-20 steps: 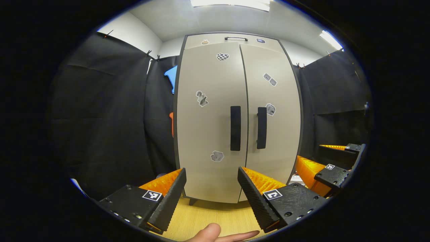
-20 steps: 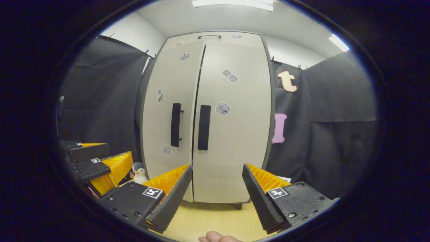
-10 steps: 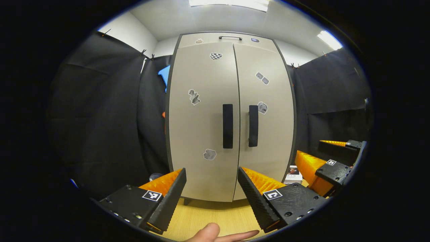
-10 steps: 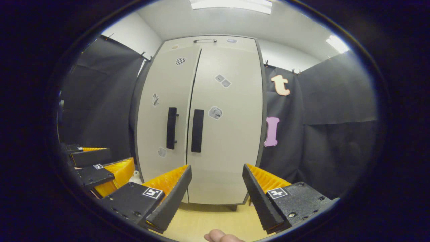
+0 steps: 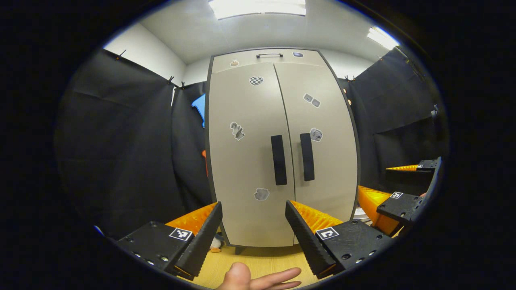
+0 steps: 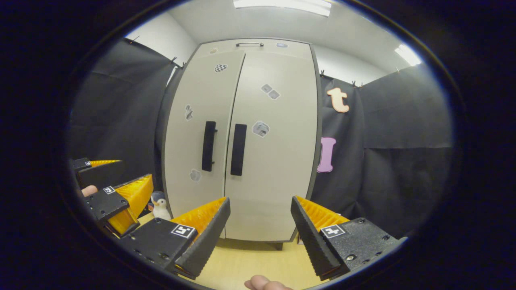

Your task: Grab one shoe with the right hand and put it into the shoe cabinet, grab the other shoe with the left hand and put it into the shoe cabinet; then close the right door with the right hand and the left door with the left hand.

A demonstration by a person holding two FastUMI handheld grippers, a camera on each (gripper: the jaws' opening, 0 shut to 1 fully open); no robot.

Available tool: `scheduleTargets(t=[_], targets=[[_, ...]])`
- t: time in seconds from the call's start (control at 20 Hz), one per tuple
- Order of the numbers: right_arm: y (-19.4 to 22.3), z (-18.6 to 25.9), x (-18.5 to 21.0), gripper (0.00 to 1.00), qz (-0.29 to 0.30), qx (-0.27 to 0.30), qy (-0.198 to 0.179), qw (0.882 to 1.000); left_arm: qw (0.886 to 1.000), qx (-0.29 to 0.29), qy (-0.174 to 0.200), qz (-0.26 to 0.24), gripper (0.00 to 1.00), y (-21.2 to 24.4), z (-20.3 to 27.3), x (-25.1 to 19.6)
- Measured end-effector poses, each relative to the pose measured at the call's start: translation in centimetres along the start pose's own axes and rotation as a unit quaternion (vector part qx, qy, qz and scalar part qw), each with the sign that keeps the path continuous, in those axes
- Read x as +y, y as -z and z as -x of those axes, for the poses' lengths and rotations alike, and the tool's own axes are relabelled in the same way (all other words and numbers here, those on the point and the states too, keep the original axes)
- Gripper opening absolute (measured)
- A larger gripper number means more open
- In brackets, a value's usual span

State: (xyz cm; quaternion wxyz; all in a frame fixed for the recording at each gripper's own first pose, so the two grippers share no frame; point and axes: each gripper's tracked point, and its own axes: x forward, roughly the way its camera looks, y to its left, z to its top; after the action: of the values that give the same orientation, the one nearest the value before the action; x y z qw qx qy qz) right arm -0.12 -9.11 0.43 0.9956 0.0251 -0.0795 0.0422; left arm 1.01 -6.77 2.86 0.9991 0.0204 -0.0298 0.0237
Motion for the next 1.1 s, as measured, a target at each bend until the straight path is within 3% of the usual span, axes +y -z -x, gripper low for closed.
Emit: scheduleTargets(t=[0.5,1.1], targets=[[0.3,0.0,-1.4,0.99,-0.014,0.011,0.02,1.0,0.999,-0.011,0.01,0.033,0.96,-0.9,-0.1,0.3],[-1.0,-0.6,0.1,0.98,0.008,-0.003,-0.003,1.0,1.0,-0.009,0.004,0.022,0.96,-0.8,0.8,1.3]])
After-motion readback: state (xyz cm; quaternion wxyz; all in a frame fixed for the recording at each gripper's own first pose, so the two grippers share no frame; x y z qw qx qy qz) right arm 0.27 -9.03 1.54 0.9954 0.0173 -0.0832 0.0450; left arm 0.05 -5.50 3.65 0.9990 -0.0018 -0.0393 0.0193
